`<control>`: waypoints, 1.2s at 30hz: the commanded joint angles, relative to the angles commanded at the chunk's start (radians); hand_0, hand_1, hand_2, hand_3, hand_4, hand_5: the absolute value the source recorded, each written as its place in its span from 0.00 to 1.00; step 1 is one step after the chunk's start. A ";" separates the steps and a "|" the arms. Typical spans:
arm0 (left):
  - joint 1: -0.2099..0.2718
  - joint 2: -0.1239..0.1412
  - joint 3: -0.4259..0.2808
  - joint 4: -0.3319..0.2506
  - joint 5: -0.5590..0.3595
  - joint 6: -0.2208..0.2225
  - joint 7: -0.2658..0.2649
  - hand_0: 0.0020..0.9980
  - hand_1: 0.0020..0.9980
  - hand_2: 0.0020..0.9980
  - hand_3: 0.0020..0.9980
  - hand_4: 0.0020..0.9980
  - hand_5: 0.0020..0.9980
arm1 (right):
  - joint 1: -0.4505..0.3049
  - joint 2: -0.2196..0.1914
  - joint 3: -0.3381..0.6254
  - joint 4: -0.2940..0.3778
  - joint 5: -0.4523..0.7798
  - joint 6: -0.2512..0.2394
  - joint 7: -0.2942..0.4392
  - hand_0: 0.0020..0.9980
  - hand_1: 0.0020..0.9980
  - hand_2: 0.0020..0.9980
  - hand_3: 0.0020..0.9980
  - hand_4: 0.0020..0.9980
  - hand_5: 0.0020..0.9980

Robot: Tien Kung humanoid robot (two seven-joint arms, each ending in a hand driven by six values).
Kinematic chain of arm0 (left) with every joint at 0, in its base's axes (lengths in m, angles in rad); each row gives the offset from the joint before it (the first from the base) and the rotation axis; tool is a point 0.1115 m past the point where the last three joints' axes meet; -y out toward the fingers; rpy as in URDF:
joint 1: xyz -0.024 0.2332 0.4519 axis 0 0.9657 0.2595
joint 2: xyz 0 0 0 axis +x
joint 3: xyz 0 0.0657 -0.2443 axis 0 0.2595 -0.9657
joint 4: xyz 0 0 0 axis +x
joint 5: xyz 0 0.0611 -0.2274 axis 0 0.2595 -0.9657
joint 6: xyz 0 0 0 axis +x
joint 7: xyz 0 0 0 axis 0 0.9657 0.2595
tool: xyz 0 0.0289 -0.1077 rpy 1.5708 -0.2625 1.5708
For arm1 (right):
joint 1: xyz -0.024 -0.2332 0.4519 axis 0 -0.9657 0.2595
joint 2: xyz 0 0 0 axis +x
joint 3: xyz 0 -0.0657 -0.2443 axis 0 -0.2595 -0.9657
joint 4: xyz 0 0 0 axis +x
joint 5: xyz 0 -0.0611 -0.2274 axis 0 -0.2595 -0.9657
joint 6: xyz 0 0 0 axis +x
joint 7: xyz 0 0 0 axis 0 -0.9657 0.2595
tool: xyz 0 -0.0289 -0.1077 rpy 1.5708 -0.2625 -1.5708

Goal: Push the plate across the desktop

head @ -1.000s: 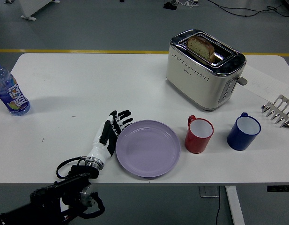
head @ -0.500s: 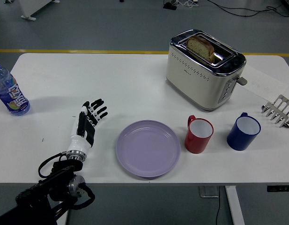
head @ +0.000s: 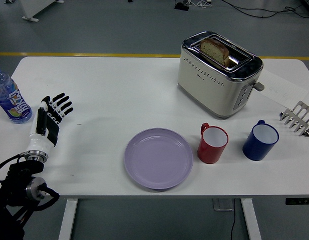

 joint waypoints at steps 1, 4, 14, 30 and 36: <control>0.015 0.007 -0.023 -0.012 0.007 -0.012 0.013 0.66 0.67 0.67 0.65 0.42 1.00 | 0.000 0.000 0.000 0.000 0.000 0.000 0.000 0.57 0.53 0.61 0.60 0.10 0.56; 0.062 0.018 -0.107 -0.043 0.025 -0.052 0.070 0.65 0.68 0.67 0.63 0.43 1.00 | 0.000 0.000 0.001 0.000 0.000 -0.001 0.001 0.57 0.53 0.61 0.60 0.10 0.56; 0.168 -0.012 -0.373 -0.113 0.095 -0.192 0.284 0.64 0.68 0.67 0.64 0.46 1.00 | 0.001 0.000 -0.003 0.000 0.012 -0.008 0.000 0.57 0.53 0.61 0.60 0.10 0.56; 0.194 -0.119 -0.612 -0.129 0.158 -0.264 0.382 0.64 0.69 0.67 0.65 0.47 1.00 | -0.012 0.000 -0.001 0.001 0.011 -0.008 -0.002 0.57 0.53 0.61 0.60 0.10 0.57; 0.195 -0.125 -0.613 -0.129 0.158 -0.262 0.381 0.64 0.69 0.67 0.65 0.47 1.00 | -0.019 0.000 0.002 0.002 0.007 -0.007 -0.005 0.57 0.53 0.61 0.60 0.10 0.57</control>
